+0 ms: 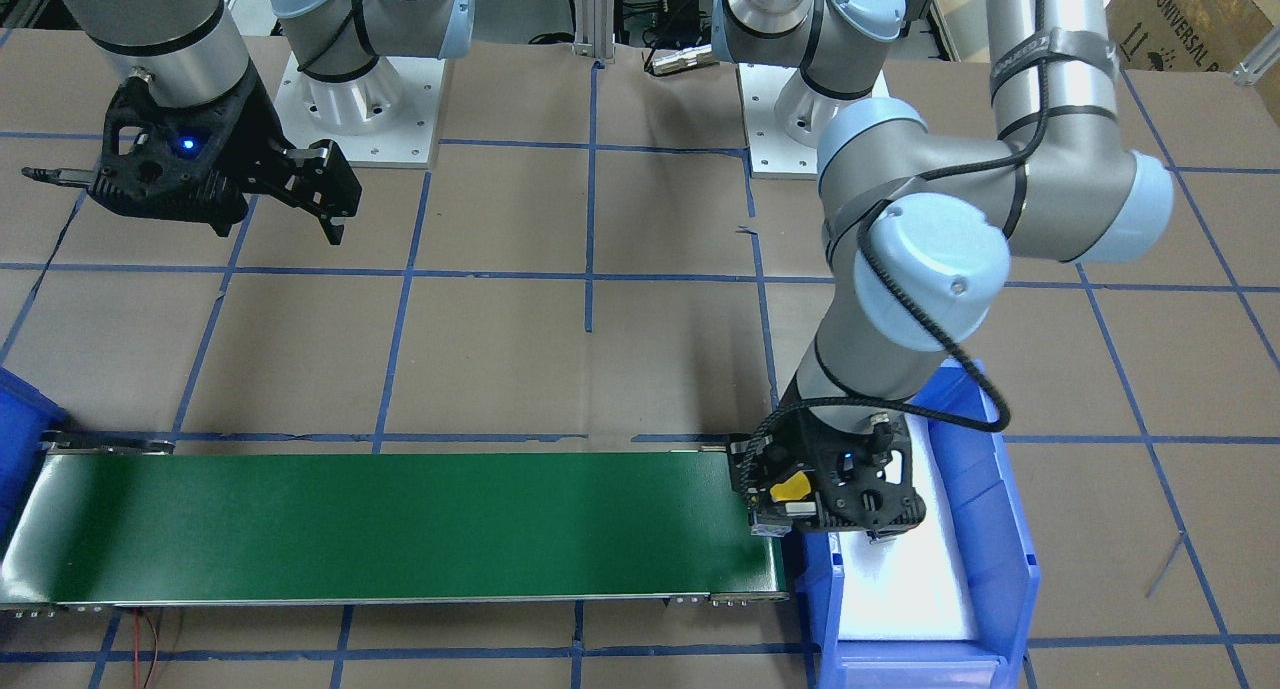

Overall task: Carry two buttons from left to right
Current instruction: 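Carry the yellow button onto the conveyor start and release it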

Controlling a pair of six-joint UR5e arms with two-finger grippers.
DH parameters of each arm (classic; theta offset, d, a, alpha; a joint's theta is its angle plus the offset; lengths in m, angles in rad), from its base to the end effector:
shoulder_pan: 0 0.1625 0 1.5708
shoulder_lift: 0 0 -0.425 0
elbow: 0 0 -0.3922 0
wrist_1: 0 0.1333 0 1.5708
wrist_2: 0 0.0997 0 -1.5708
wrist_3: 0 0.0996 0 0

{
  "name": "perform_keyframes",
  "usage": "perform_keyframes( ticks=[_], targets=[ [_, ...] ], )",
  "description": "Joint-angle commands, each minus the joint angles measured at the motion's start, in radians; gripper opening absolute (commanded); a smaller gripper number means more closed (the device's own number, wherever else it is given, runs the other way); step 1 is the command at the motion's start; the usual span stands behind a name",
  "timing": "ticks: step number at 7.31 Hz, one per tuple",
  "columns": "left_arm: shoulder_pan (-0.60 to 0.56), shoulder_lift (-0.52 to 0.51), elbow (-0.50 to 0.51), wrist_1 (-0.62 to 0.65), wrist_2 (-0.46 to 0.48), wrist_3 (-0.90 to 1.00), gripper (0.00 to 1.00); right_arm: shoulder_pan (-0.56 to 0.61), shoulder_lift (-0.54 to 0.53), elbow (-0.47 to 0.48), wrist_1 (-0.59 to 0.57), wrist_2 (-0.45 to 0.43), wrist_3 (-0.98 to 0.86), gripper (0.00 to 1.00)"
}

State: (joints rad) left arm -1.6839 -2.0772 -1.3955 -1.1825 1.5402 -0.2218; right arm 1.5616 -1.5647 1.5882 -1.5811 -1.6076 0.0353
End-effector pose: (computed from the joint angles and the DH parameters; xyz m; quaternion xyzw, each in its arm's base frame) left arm -0.2125 -0.6625 0.3130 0.0539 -0.9980 0.0256 0.0198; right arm 0.1251 -0.4942 0.4774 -0.0221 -0.9996 -0.0064 0.0185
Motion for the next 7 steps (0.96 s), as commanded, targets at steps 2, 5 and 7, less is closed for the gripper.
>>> perform_keyframes(
  ticks=[2, 5, 7],
  targets=[
    [-0.005, -0.024, -0.023, 0.0, -0.011, -0.033, 0.24, 0.0, 0.0, 0.001, 0.0, -0.002, 0.0, 1.0],
    [-0.005, -0.017, -0.036, -0.003, -0.018, -0.004, 1.0, 0.0, 0.0, 0.001, 0.001, -0.002, 0.0, 1.0],
    [-0.005, 0.056, -0.033, -0.008, -0.011, -0.001, 1.0, 0.0, 0.0, 0.001, 0.001, -0.002, 0.0, 1.0]
  ],
)
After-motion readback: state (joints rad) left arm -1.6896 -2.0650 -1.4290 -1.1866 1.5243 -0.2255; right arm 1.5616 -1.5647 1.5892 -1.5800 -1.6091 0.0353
